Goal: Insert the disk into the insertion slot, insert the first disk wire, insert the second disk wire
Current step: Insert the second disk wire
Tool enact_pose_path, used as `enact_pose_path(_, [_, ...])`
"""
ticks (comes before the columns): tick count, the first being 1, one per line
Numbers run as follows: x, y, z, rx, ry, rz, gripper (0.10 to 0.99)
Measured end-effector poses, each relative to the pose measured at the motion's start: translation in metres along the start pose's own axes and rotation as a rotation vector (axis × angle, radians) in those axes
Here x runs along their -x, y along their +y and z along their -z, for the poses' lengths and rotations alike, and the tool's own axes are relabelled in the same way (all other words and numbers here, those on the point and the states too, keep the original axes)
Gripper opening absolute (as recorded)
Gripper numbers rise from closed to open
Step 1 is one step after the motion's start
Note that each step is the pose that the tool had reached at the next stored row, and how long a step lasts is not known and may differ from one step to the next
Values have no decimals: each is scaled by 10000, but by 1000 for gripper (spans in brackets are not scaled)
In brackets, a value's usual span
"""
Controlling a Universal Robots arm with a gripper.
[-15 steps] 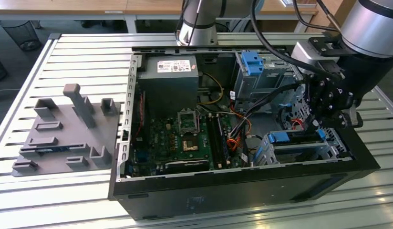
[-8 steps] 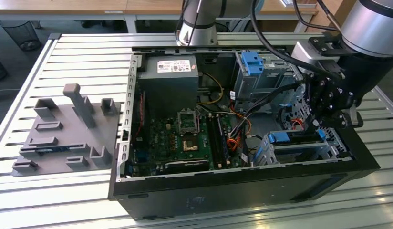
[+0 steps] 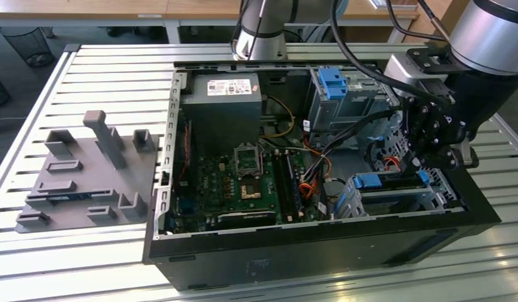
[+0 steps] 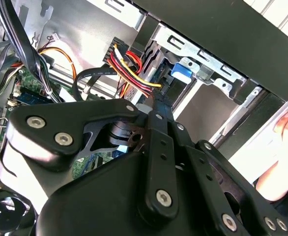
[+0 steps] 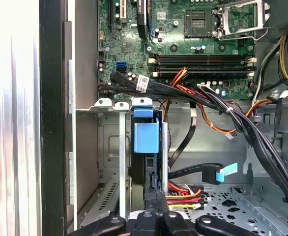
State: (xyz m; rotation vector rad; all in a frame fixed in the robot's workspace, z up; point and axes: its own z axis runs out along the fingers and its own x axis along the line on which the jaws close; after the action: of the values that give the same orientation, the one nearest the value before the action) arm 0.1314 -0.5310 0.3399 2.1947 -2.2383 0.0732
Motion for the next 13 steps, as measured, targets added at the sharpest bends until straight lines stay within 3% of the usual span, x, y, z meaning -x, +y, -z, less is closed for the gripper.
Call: enact_pose_path(13, [-1, 62, 2, -8, 0, -2, 106])
